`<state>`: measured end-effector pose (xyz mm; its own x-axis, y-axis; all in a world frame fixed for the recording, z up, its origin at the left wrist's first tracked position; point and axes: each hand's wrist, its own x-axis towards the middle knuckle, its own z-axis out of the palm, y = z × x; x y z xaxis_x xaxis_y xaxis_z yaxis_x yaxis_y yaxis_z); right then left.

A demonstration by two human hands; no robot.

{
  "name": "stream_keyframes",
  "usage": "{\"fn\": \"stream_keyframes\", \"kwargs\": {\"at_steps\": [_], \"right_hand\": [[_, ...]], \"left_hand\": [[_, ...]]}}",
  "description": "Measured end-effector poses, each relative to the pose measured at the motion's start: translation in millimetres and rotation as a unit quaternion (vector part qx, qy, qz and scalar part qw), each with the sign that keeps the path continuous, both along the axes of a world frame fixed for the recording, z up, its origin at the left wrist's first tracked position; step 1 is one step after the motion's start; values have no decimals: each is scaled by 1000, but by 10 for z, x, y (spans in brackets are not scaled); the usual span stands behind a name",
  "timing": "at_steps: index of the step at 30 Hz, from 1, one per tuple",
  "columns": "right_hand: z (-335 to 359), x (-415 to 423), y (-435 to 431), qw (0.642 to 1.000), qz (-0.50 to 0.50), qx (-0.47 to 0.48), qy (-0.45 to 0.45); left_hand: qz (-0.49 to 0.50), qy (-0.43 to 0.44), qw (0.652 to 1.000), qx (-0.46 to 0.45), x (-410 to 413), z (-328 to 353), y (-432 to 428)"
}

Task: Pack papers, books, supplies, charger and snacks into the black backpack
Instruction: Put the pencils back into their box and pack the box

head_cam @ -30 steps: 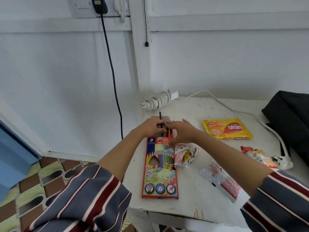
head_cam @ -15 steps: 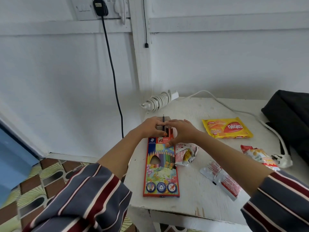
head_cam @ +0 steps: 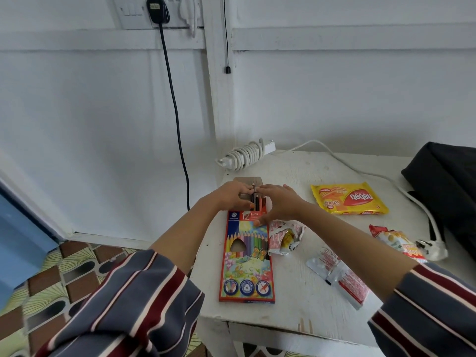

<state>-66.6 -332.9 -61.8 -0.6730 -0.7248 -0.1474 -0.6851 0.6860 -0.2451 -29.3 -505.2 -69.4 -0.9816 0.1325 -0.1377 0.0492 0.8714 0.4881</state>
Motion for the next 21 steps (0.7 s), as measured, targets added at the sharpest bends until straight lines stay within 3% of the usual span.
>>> {"fn": "stream_keyframes", "kwargs": {"at_steps": [5, 7, 10, 15, 18, 21], "right_hand": [[9, 11, 0, 1000, -2, 3, -4], [12, 9, 2, 1000, -2, 0, -6], [4, -5, 1, 1000, 1, 0, -12], [13, -1, -18, 1000, -2, 5, -15], [10, -1, -23, 1000, -4, 11, -15], [-4, -10, -21, 1000, -5, 7, -16]], "left_hand": [[75, 76, 992, 61, 18, -47, 6], [44, 34, 996, 71, 1, -40, -10], [-17, -20, 1000, -10, -26, -53, -25], [-24, 30, 999, 0, 8, 19, -35], [29, 59, 997, 37, 40, -8, -35], [12, 30, 998, 47, 11, -41, -34]]}}
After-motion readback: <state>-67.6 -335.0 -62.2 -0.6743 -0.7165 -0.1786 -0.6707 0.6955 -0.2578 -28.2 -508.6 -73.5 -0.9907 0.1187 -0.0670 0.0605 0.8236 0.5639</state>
